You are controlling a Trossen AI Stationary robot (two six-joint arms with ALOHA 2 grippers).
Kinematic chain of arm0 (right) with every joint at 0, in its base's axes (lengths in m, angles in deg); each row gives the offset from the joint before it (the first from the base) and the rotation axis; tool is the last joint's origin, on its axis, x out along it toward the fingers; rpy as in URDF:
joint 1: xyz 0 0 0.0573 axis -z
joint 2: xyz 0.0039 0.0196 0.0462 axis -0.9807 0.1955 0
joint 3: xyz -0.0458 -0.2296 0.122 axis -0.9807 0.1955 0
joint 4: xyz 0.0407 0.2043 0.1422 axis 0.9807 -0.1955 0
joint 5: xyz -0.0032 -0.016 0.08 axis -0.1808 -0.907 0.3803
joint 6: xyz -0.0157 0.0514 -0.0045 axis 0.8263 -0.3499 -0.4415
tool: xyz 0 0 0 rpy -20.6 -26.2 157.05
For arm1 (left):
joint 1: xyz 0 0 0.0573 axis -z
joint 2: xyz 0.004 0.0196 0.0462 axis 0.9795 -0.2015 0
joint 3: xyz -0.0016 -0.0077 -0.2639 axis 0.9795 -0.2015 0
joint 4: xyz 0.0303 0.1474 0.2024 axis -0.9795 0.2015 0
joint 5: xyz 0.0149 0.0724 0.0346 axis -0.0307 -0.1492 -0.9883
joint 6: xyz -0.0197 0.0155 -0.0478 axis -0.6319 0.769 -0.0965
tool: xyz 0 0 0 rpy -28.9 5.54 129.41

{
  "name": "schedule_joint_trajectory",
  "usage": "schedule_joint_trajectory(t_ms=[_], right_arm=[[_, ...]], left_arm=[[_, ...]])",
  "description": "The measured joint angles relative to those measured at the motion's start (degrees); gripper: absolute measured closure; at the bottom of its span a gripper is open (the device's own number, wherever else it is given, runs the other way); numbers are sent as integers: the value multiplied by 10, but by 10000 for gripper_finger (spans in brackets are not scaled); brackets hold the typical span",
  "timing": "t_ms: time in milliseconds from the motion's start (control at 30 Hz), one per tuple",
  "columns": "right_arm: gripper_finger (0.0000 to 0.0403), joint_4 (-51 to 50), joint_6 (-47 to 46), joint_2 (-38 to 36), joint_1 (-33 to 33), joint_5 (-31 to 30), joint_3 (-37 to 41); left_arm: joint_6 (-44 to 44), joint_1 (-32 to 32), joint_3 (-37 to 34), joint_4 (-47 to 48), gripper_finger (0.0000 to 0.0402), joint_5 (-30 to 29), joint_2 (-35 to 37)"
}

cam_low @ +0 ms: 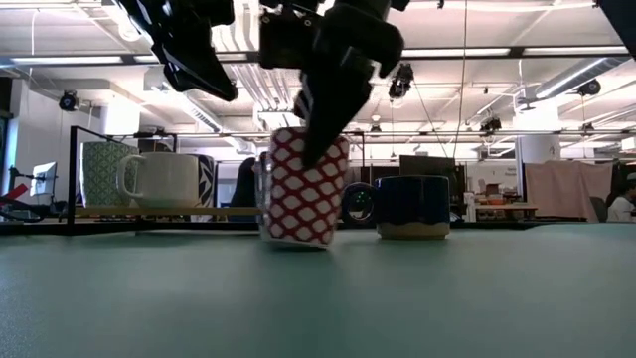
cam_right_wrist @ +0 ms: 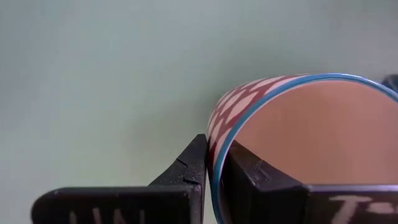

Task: Place coffee mugs
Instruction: Put the red patterned mug on the shelf

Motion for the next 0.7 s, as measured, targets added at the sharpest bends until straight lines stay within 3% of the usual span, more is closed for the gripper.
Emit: schedule_joint_trajectory(t_ms=[367,700], right_arm=[[376,-33,74,61,0,-2,-88],[362,-62,76,86,0,-1,-128]], left_arm=[[-2,0,0,19,333,0,41],[-6,2,0,44,333,1,46]])
